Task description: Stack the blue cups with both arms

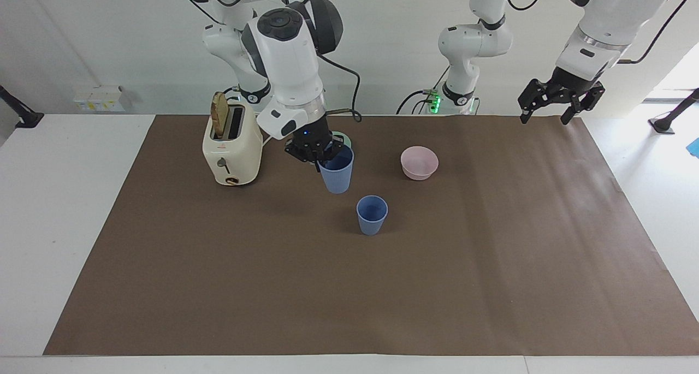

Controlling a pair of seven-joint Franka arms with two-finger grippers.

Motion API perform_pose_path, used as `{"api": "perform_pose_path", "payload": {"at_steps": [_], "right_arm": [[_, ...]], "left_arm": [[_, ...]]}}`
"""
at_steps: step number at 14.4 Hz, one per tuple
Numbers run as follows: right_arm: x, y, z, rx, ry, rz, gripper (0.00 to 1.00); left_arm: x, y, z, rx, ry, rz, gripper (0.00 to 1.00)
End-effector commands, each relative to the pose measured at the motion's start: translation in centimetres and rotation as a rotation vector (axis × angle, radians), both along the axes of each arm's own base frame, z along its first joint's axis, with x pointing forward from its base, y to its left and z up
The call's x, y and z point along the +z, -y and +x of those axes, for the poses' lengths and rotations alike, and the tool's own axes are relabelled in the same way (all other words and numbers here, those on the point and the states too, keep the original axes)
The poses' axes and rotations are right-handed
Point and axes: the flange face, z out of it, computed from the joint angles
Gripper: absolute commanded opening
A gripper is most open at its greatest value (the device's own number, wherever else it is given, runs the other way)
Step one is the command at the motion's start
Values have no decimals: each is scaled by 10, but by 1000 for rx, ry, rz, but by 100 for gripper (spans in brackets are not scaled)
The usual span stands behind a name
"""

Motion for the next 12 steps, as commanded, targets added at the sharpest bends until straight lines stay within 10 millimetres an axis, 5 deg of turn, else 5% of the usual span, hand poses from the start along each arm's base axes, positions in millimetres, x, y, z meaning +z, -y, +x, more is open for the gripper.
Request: {"api": "perform_pose_path", "payload": {"at_steps": [1, 6, 12], "right_arm": [[-15, -35, 2, -30, 14, 21, 0], [-49, -62, 5, -29, 13, 15, 0], [-71, -65, 12, -23, 8, -3, 0]], "left_arm": [[3, -3, -8, -4, -4, -3, 100], [4, -3, -8, -3, -3, -2, 100], [3, -4, -8, -1, -4, -2, 100]]}}
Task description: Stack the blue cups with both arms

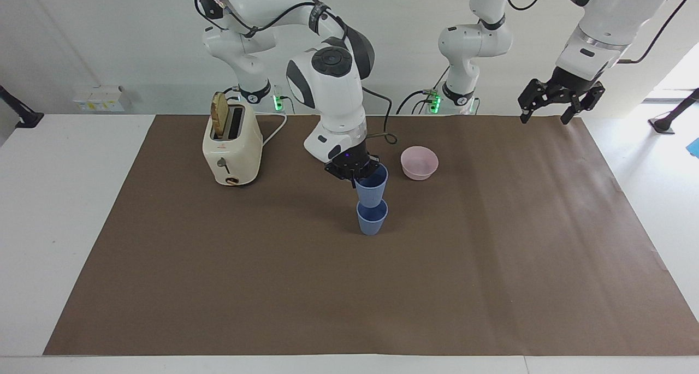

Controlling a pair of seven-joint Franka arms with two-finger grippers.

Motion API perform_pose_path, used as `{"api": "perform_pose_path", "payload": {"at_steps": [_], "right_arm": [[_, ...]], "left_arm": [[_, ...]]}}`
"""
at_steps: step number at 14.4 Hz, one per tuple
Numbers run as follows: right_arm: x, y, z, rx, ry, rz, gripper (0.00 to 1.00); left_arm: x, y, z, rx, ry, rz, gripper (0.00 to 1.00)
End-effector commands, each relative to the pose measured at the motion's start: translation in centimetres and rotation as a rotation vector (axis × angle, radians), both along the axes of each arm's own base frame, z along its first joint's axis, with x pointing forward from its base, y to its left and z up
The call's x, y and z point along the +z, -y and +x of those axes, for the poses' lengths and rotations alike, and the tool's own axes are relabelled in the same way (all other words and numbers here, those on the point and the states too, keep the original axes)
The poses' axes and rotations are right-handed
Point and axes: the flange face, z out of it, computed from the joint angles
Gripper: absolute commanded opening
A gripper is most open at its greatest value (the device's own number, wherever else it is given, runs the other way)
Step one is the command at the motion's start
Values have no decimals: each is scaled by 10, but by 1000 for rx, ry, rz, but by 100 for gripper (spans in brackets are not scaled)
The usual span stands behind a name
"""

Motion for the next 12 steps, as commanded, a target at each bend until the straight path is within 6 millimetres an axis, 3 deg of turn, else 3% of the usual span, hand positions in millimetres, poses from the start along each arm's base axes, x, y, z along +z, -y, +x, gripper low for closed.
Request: {"api": "perform_pose_path", "payload": {"at_steps": [1, 12], "right_arm": [[-6, -3, 6, -16, 9, -10, 0], [-48, -17, 14, 10, 19, -29, 0]], "left_arm": [[3, -3, -8, -4, -4, -2, 100], [3, -3, -8, -3, -4, -2, 100]]}}
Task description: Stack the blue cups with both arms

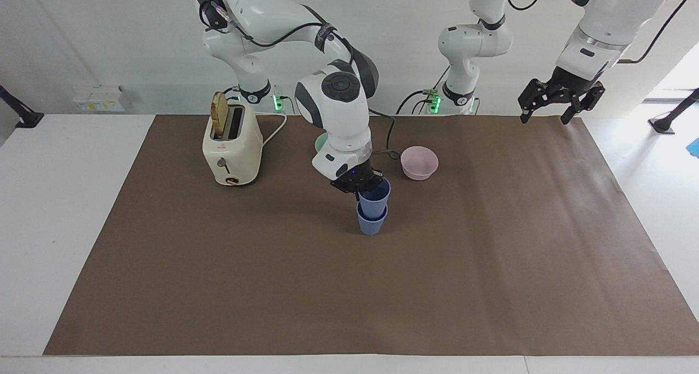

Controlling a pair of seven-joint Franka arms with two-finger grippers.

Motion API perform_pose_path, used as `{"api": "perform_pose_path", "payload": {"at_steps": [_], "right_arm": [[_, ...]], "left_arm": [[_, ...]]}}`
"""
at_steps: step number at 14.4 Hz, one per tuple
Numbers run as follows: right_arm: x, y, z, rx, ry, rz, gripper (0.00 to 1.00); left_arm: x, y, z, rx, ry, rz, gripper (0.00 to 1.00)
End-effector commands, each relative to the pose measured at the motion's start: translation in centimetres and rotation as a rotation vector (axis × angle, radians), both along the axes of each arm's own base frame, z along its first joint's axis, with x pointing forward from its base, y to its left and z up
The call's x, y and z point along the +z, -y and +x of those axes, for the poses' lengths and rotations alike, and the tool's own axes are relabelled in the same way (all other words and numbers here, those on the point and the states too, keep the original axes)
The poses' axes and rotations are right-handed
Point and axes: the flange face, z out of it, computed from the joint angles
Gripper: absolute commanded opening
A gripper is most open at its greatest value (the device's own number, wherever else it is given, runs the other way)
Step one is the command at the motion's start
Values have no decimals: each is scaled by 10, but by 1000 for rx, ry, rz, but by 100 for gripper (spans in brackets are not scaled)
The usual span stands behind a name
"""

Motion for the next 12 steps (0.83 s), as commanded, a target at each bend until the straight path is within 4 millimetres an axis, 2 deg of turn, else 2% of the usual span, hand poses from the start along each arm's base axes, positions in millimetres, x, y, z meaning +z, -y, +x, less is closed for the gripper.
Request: {"api": "perform_pose_path", "payload": {"at_steps": [1, 3, 4, 5, 6, 9, 10, 11, 12], "right_arm": [[-3, -2, 5, -14, 21, -14, 0], [-2, -3, 4, -14, 19, -9, 0], [-3, -2, 5, -19, 17, -6, 18], [-3, -4, 5, -23, 20, 3, 30], [-2, -4, 6, -28, 28, 10, 46], [-3, -4, 7, -30, 30, 10, 50], [-3, -3, 7, -29, 29, 6, 54], [-2, -1, 8, -29, 28, 0, 62], [-1, 5, 10, -37, 25, -5, 87]], "left_arm": [[3, -3, -8, -4, -4, -2, 100], [3, -3, -8, -4, -5, -3, 100], [3, -3, -8, -4, -3, -2, 100], [3, -3, -8, -4, -4, -2, 100], [3, -4, -7, -3, -5, -4, 100], [3, -3, -8, -4, -5, -3, 100], [3, -4, -7, -3, -4, -2, 100], [3, -3, -8, -4, -3, -3, 100], [3, -3, -8, -4, -5, -3, 100]]}}
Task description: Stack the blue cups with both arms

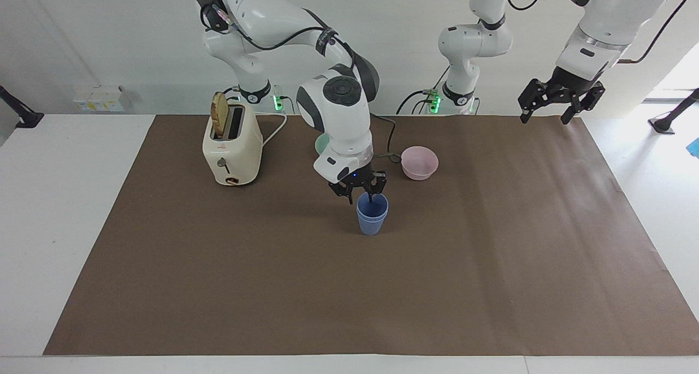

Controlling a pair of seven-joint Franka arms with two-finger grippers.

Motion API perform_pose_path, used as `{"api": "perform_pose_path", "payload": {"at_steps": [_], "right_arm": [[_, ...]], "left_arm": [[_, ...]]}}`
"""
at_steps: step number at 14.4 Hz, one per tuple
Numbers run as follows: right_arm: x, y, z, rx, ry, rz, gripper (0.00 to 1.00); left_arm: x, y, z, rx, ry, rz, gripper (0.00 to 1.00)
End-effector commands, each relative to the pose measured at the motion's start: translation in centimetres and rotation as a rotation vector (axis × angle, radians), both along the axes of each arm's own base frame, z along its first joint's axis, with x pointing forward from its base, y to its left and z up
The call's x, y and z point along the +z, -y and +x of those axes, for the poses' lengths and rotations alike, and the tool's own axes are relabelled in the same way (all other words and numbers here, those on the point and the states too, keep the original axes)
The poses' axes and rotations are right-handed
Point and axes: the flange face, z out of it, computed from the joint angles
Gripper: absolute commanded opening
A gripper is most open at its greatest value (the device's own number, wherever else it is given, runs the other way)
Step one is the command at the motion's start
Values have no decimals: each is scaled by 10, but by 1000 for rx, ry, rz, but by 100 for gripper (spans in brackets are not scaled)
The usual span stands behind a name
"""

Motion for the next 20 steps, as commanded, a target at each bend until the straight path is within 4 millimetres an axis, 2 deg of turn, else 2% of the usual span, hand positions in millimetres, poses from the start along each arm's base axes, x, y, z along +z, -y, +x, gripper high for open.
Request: {"api": "perform_pose_path", "payload": {"at_steps": [1, 2, 5, 7, 11, 13, 16, 20], "right_arm": [[10, 14, 9, -38, 13, -18, 100], [14, 28, 15, -47, 10, -32, 100], [67, 83, 27, -69, 88, -51, 100], [86, 130, 36, -19, 95, -85, 100], [123, 217, 40, 66, 106, -161, 100], [144, 255, 33, 74, 92, -189, 100], [169, 291, 17, 149, 59, -225, 100], [196, 310, -10, 109, 8, -216, 100]], "left_arm": [[3, -3, -8, -4, -5, -3, 100], [3, -4, -7, -3, -5, -2, 100], [3, -3, -7, -4, -5, -2, 100], [3, -3, -8, -4, -5, -3, 100], [3, -4, -7, -3, -5, -2, 100], [3, -3, -8, -4, -3, -2, 100], [3, -3, -7, -4, -5, -2, 100], [3, -3, -7, -4, -5, -2, 100]]}}
